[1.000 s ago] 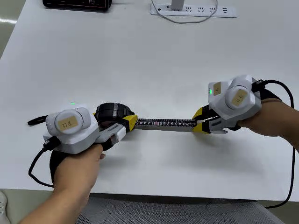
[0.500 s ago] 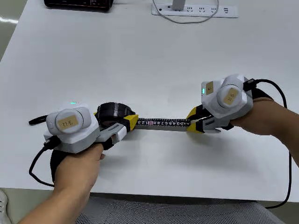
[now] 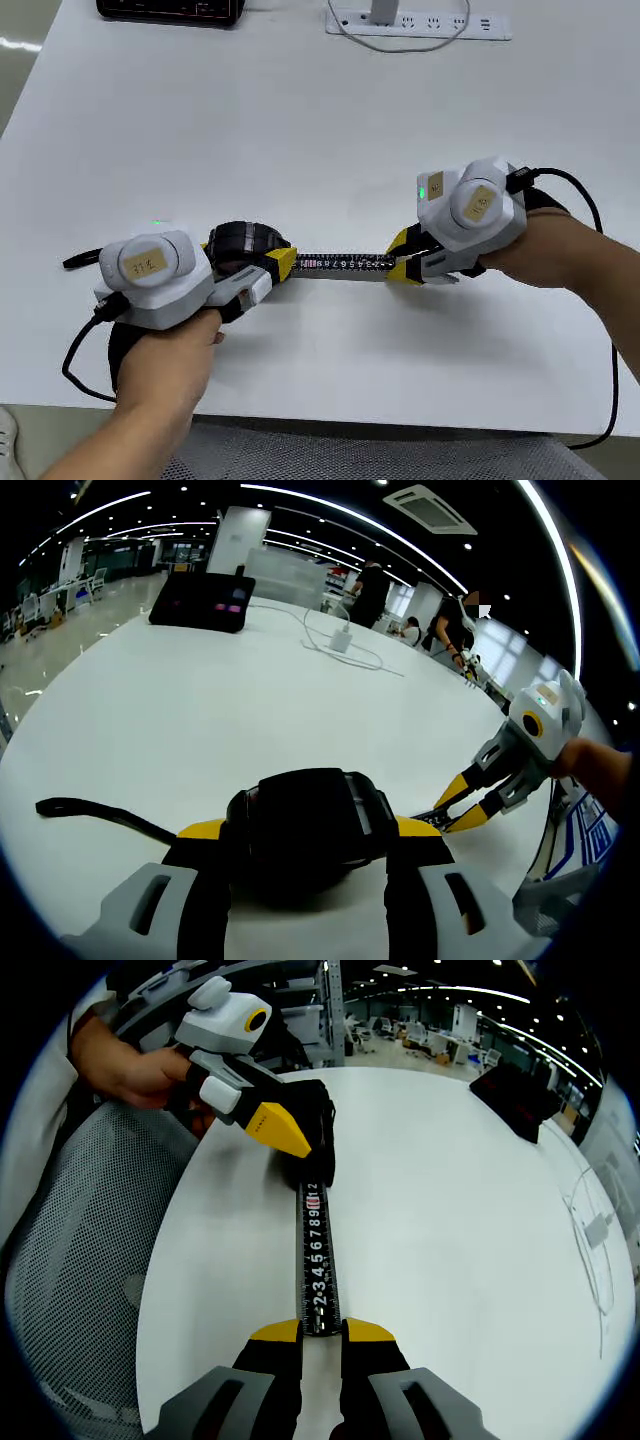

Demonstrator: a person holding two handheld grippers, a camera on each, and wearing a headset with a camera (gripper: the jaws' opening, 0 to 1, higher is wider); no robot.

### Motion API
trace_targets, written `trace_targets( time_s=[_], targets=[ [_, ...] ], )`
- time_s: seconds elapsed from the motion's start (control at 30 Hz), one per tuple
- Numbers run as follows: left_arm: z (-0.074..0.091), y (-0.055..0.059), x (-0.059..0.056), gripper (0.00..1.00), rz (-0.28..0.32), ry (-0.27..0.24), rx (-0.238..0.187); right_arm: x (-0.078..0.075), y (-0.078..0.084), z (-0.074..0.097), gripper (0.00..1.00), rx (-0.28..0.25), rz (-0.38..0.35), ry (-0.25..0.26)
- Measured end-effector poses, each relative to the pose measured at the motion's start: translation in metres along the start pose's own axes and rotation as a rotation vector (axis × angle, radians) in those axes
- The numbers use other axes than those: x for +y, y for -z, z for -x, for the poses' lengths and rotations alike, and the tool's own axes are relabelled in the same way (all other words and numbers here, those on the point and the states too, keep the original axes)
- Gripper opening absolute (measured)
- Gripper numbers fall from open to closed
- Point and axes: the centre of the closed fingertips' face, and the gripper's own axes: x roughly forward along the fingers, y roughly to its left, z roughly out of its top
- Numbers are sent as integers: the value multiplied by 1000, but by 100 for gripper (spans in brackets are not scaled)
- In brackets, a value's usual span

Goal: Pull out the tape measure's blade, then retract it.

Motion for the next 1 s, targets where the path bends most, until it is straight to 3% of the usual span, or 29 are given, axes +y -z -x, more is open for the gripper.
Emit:
trace_targets(
  time_s=[1.0],
  targets=[
    [0, 0, 0, 58, 15, 6, 1, 3, -29, -17, 10, -55, -7, -36]
  ],
)
